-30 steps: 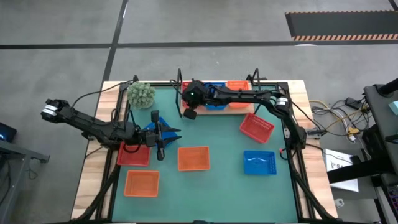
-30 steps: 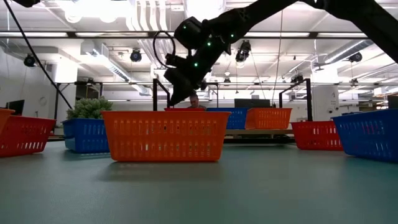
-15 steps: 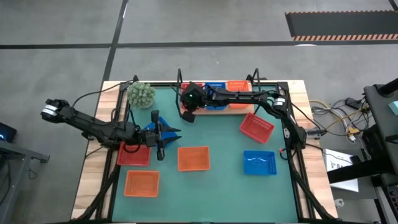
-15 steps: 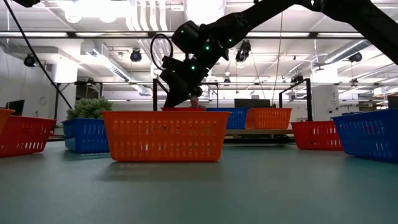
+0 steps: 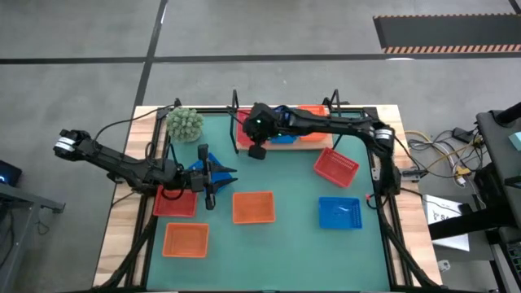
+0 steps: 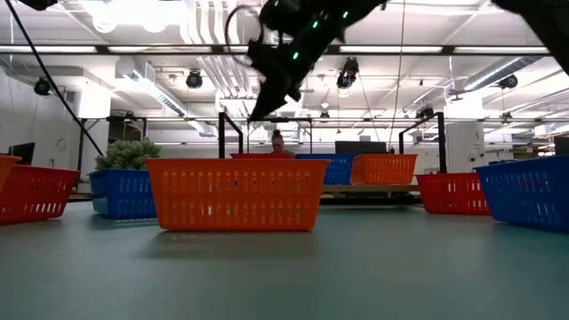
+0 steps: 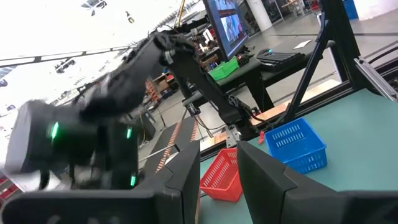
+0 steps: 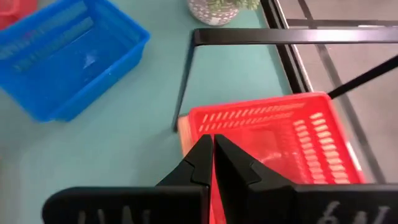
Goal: Stack baskets on shelf by color
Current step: Stack the right red bin on top of the red bin on the shelf
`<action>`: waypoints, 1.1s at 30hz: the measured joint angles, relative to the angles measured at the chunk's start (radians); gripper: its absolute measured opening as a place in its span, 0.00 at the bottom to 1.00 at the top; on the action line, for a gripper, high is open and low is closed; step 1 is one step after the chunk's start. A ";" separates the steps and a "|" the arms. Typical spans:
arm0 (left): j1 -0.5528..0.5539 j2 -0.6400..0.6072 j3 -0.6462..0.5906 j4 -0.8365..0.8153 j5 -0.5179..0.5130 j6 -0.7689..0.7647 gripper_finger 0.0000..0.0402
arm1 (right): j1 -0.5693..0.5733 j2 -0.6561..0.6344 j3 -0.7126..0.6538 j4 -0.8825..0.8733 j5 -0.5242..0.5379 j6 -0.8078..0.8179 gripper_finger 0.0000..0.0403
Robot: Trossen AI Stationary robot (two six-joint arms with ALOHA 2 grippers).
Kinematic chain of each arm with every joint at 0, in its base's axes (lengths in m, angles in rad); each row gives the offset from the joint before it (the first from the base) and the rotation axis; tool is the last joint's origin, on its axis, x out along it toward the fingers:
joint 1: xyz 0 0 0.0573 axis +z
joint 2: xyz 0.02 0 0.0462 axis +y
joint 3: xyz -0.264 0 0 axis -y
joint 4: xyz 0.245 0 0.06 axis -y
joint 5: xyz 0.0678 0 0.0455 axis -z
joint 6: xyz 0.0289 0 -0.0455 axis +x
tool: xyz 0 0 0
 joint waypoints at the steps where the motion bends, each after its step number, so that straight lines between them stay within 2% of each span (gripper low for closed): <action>1: 0.000 0.000 0.000 0.000 0.000 0.000 0.22 | 0.013 -0.025 -0.013 -0.005 0.015 -0.001 0.02; 4: 0.000 0.000 0.000 0.000 0.000 0.000 0.22 | 0.063 -0.111 -0.084 0.002 0.042 -0.004 0.02; 11: 0.000 0.000 0.000 0.000 0.000 -0.001 0.22 | 0.204 -0.291 -0.312 0.024 0.030 0.008 0.02; 16: 0.000 0.000 0.000 0.002 0.000 -0.002 0.22 | 0.299 -0.371 -0.472 0.120 0.030 0.009 0.02; 21: 0.000 0.000 0.000 0.004 0.000 -0.003 0.22 | 0.383 -0.401 -0.580 0.216 0.031 0.025 0.02; 26: 0.000 0.000 0.000 0.005 0.000 -0.008 0.22 | 0.457 -0.401 -0.690 0.407 0.031 0.013 0.02; 33: 0.000 0.000 0.000 0.005 0.000 -0.015 0.22 | 0.505 -0.402 -0.805 0.636 0.034 0.016 0.02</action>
